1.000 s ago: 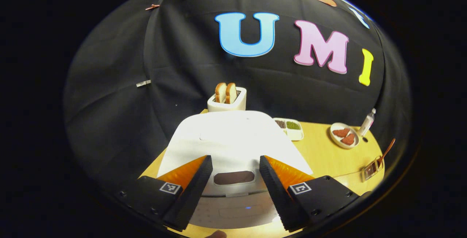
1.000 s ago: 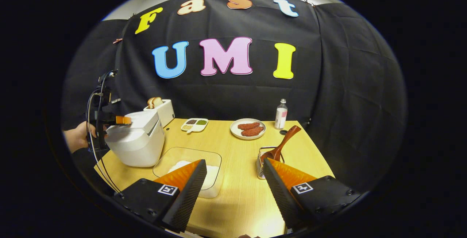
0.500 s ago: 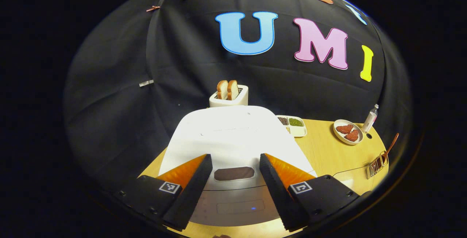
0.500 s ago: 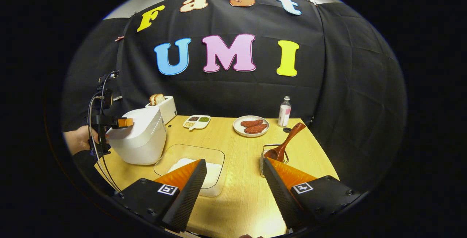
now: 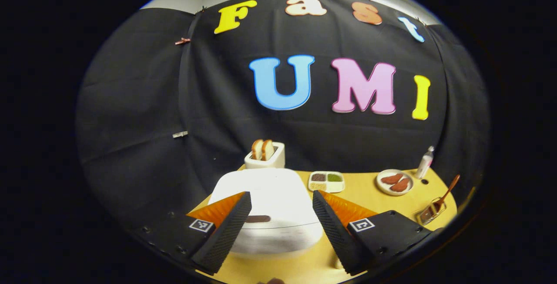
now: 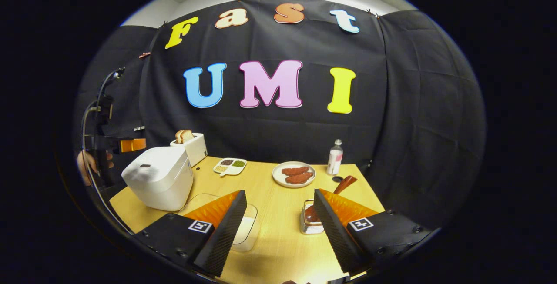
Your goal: Close the left gripper, press the button to open the rice cooker; take a wooden spoon from the chopstick holder with the right hand, scoop a spoonful of rice and pour it into the rice cooker, then put the wooden spoon back into the chopstick holder.
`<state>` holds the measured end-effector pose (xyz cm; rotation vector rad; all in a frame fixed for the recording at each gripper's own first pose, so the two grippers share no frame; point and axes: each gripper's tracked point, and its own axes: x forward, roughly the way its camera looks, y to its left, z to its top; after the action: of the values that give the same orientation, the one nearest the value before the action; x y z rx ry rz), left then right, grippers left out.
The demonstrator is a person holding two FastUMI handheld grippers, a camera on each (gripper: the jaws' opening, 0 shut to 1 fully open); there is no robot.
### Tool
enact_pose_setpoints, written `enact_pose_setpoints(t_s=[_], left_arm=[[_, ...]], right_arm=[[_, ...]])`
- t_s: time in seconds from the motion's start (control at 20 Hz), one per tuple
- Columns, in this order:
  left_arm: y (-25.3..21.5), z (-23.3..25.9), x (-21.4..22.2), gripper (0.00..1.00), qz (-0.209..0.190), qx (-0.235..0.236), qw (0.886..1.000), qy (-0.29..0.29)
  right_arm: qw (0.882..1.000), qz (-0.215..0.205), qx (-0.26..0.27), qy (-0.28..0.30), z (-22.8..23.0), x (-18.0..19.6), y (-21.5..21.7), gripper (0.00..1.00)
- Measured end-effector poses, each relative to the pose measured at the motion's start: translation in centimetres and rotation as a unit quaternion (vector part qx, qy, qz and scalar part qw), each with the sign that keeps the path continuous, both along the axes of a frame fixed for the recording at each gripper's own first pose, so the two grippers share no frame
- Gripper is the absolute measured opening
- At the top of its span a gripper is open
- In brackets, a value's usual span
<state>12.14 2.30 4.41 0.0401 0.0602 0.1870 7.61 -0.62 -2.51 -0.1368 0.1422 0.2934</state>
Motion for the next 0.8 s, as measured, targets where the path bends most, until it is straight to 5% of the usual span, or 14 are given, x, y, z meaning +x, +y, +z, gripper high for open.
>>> enact_pose_setpoints(t_s=[0.45, 0.8], left_arm=[[-10.0, 5.2, -6.0, 0.97, -0.064, -0.007, 0.996, -0.065], [-10.7, 5.3, -7.7, 0.97, -0.044, -0.02, 0.996, -0.075]], right_arm=[[0.999, 0.026, 0.021, -0.035, 5.1, 0.3, -1.8, 0.98], [0.998, 0.031, 0.024, -0.049, 5.9, -0.8, -3.5, 0.98]])
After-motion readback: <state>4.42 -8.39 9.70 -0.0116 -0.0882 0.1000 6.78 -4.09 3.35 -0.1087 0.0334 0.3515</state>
